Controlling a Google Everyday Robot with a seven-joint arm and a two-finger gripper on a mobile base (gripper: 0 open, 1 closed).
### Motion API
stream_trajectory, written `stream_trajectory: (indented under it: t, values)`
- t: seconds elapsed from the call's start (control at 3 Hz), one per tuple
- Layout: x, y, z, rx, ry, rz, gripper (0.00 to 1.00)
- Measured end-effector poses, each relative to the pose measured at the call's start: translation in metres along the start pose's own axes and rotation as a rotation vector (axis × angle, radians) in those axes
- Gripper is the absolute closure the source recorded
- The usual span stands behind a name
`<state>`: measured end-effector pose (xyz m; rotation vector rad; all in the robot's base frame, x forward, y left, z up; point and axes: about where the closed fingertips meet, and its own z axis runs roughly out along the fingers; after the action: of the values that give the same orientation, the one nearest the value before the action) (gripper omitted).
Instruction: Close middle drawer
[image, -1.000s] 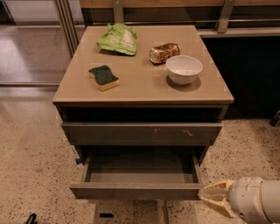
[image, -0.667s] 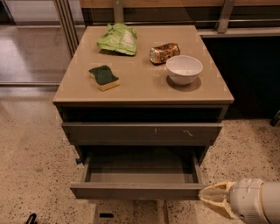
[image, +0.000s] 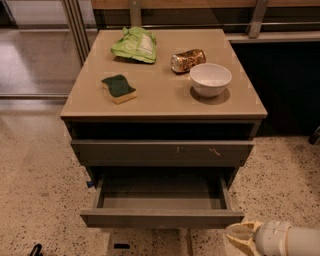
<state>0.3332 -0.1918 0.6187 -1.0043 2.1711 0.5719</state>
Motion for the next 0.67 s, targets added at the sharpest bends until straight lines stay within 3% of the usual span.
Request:
stream_trajectory:
  t: [0.33, 0.67]
  values:
    - [0.041, -0.03, 0.04, 0.023, -0.051, 0.047, 1.0]
    - [0.082, -0.051, 0.09, -0.004, -0.077, 0.124, 1.0]
